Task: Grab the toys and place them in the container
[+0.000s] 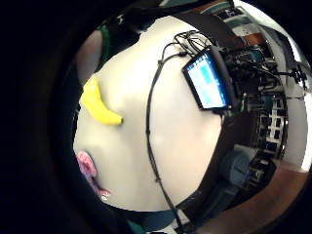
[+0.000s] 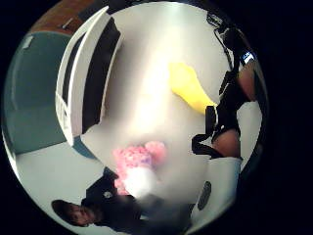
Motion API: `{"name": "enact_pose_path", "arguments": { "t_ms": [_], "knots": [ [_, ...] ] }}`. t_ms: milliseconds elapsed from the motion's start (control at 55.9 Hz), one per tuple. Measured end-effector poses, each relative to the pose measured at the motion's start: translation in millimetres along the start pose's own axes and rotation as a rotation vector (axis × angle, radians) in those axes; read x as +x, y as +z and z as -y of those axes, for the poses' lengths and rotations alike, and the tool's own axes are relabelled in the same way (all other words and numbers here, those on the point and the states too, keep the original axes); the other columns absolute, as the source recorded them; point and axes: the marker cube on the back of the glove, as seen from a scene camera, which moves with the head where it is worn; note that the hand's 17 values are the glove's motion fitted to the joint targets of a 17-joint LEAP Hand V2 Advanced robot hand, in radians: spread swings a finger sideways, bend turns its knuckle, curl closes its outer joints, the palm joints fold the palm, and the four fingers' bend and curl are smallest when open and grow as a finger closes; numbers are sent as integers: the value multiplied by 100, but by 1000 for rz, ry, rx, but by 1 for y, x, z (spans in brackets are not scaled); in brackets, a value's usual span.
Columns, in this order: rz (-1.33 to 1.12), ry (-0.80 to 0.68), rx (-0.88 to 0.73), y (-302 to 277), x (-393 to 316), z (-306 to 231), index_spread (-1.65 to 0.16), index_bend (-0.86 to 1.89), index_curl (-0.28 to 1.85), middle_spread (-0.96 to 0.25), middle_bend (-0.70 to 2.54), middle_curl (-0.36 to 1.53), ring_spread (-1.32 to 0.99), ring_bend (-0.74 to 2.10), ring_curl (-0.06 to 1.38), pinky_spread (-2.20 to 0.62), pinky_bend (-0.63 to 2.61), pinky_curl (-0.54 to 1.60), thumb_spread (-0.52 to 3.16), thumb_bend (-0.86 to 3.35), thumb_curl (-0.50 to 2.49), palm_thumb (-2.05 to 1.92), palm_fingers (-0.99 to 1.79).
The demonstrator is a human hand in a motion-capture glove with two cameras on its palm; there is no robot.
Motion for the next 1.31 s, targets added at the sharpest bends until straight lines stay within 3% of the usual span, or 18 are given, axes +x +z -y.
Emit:
{"name": "enact_pose_path", "arguments": {
  "t_ms": [90, 161, 251, 519, 824, 985, 1110, 1307],
  "knots": [
    [-5, 0, -32, 3, -1, -4, -24, 101, 65, -22, 42, 35, -24, 22, 18, -8, 59, 13, 139, 24, 46, 64, 24],
    [-1, 10, -94, 9, -2, -6, -24, 74, 60, -16, 23, 32, -19, 26, 22, -7, 78, 20, 139, 19, 43, 56, -10],
    [-37, 10, -123, 14, -1, -5, -24, 42, 49, -8, 11, 28, -12, 23, 21, -6, 91, 22, 137, 12, 40, 47, -27],
    [-89, 24, -178, 32, -5, 3, -22, 19, 40, 2, 5, 19, -2, 13, 18, -4, 92, 23, 130, 0, 36, 38, -33],
    [-102, 74, -295, 67, -13, 19, -16, 29, 45, 5, 5, 13, 1, 11, 14, -3, 88, 22, 126, -3, 32, 28, -28],
    [-75, 54, -277, 80, -21, 25, -13, 53, 52, 5, 6, 11, 1, 9, 11, -3, 84, 21, 122, -2, 31, 22, -24],
    [-35, 22, -200, 82, -28, 28, -16, 88, 61, 2, 14, 12, 0, 10, 8, -3, 74, 18, 132, 6, 34, 37, -8],
    [34, -24, -154, 80, -42, 25, -19, 115, 69, -4, 28, 21, -4, 13, 6, -5, 69, 15, 136, 16, 42, 58, 5]
  ]
}}
